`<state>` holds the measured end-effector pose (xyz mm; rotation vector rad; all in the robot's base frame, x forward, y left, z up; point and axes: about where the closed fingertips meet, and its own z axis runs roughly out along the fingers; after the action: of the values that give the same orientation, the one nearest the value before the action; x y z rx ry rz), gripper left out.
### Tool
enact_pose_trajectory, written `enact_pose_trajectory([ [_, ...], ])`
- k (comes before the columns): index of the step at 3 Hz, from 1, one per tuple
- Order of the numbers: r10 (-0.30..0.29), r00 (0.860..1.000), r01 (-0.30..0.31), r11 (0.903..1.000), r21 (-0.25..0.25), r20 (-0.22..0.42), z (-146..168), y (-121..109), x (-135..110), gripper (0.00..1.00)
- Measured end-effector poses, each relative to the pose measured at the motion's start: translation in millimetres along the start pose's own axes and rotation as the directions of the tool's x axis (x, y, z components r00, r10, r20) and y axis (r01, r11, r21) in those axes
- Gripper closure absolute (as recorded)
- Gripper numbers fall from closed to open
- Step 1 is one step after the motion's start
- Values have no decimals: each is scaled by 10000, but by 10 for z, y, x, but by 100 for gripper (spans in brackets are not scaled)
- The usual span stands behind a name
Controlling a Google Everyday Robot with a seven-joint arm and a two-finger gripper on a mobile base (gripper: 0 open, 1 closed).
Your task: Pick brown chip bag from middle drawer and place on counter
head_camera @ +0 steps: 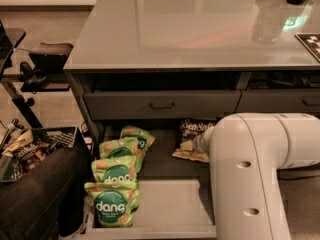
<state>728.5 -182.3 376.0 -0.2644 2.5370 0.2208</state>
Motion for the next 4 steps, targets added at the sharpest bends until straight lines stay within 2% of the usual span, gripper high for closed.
enact_pose_trajectory([
  [1,-413,9988,399,9979,-512,-274,-207,16,194,100],
  [2,-1148,9927,1088,9850,-1337,-381,-720,90,449,100],
  [3,-1945,9804,1849,9629,-1964,-305,-1312,167,662,100],
  [4,-2745,9609,2577,9351,-2434,-373,-1774,233,832,100],
])
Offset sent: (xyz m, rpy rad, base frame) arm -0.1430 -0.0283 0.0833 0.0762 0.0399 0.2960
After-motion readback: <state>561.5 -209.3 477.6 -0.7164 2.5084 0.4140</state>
